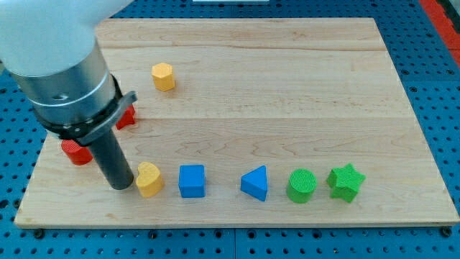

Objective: Place your hand above the red star

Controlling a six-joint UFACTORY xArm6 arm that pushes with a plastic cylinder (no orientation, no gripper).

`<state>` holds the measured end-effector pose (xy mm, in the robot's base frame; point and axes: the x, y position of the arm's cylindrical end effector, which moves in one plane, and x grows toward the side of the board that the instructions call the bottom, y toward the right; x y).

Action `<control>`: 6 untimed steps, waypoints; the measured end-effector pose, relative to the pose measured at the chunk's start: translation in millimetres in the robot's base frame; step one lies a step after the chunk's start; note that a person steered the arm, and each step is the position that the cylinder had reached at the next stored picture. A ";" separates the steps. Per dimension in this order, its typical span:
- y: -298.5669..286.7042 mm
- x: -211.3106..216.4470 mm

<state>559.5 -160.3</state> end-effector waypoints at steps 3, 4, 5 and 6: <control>-138.0 -40.1; -138.5 -50.7; -137.6 -82.7; -132.7 -113.7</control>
